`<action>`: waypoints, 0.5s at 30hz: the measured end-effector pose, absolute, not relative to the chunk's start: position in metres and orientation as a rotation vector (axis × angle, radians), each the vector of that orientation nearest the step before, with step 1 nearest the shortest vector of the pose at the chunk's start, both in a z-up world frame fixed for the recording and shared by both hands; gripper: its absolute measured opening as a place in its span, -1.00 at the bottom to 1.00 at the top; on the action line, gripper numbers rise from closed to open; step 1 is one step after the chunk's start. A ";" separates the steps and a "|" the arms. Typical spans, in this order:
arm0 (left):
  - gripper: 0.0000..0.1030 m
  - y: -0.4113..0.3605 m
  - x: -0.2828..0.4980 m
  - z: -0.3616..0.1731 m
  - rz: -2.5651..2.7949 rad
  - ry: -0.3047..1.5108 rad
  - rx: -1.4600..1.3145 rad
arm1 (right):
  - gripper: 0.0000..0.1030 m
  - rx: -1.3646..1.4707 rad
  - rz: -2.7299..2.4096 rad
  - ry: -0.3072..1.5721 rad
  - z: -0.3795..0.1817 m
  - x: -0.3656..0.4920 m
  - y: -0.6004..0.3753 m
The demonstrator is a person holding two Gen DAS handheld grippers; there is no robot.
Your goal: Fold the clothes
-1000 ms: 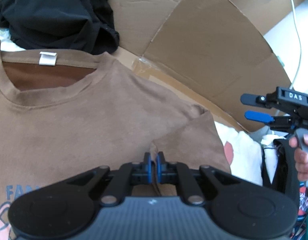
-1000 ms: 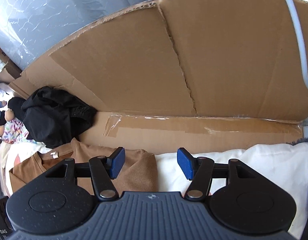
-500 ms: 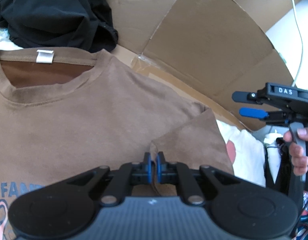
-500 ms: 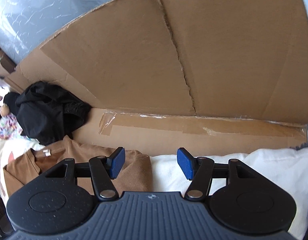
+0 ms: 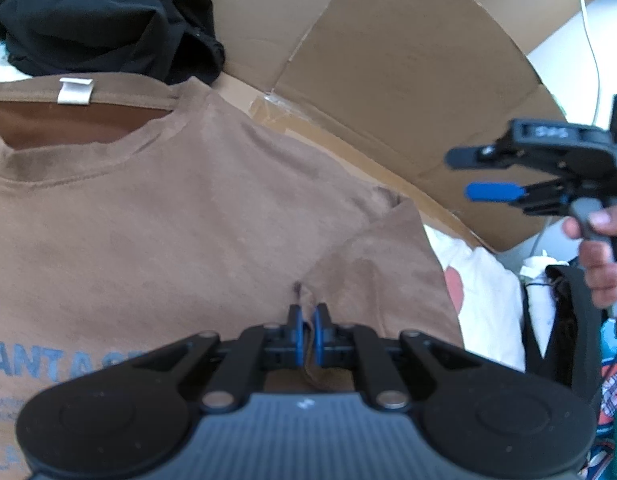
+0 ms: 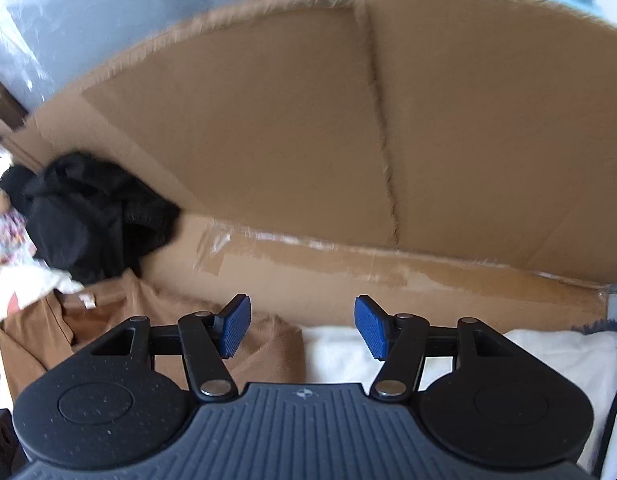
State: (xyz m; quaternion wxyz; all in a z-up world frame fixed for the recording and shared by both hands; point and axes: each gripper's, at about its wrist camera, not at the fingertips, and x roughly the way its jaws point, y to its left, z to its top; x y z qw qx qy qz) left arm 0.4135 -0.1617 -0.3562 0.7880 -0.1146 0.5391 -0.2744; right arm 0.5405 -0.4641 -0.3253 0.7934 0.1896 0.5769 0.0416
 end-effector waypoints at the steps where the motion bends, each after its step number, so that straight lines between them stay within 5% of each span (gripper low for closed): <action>1: -0.88 -0.161 0.413 -0.357 -0.594 1.162 -0.257 | 0.22 0.399 0.088 1.256 -0.329 0.542 -0.459; 15: -0.91 -0.150 0.409 -0.343 -0.668 1.112 -0.348 | 0.21 0.229 -0.003 1.344 -0.357 0.555 -0.427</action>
